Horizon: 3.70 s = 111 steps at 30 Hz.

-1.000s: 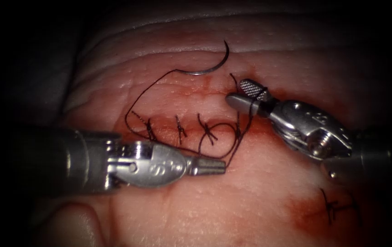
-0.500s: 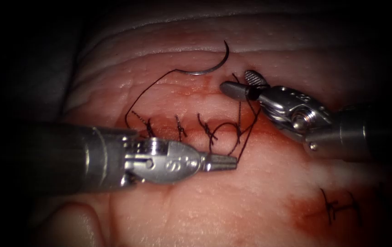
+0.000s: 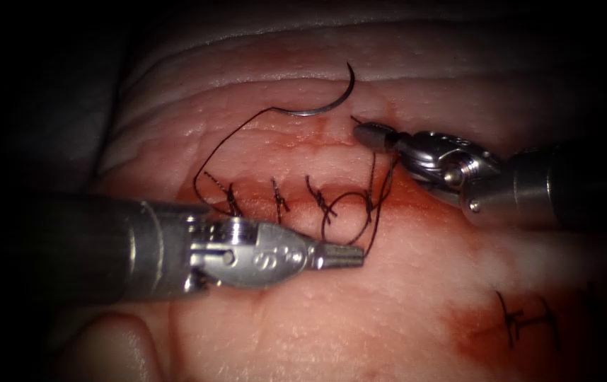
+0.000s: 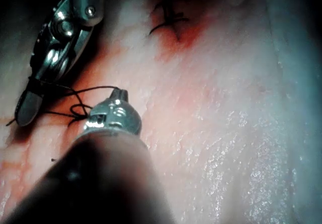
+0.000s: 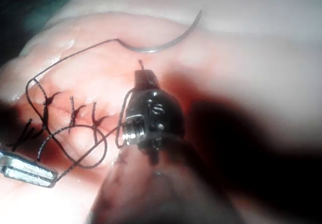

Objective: Wound Closure
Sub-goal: Grab the short suture tail with the right tool, then pull the right tool down and the left tool up to tension, then snip the suture with the right gripper.

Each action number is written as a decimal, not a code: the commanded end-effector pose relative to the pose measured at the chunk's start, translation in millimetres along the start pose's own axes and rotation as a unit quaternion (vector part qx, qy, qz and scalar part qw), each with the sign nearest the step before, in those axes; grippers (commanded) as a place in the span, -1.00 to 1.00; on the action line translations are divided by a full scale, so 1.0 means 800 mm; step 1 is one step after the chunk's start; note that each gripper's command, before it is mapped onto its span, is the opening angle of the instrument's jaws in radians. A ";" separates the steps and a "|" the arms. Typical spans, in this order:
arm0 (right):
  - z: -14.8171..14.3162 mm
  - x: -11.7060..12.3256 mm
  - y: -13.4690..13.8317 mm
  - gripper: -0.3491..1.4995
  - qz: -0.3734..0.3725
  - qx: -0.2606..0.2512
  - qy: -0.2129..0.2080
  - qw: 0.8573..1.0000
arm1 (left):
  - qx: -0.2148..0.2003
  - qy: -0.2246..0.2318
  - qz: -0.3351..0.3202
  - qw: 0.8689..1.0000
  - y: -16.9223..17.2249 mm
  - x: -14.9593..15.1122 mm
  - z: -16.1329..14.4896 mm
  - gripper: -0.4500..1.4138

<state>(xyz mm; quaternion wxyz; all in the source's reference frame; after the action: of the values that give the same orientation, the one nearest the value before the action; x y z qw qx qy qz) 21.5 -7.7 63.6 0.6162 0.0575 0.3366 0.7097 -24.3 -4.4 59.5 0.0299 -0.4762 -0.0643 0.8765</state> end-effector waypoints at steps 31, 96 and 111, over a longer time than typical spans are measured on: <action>-0.0061 -0.0065 -0.0025 -1.00 -0.143 0.052 0.115 0.982 | 0.057 -0.068 -0.137 0.987 -0.0289 -0.0100 -0.0032 -1.00; -0.0124 -0.0124 -0.0012 0.35 -0.363 0.138 0.173 0.905 | 0.120 -0.047 -0.168 0.977 -0.0398 -0.0173 -0.0023 -1.00; -0.0121 -0.0069 -0.0010 0.02 -0.347 0.097 0.109 0.927 | 0.111 -0.020 -0.115 0.987 -0.0223 0.0014 -0.0152 -1.00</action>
<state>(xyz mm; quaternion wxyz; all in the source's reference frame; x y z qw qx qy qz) 17.9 -16.2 57.0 0.7752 -0.0810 0.4655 0.4194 -14.4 13.9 53.5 0.1819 -0.4424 -0.0216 0.8779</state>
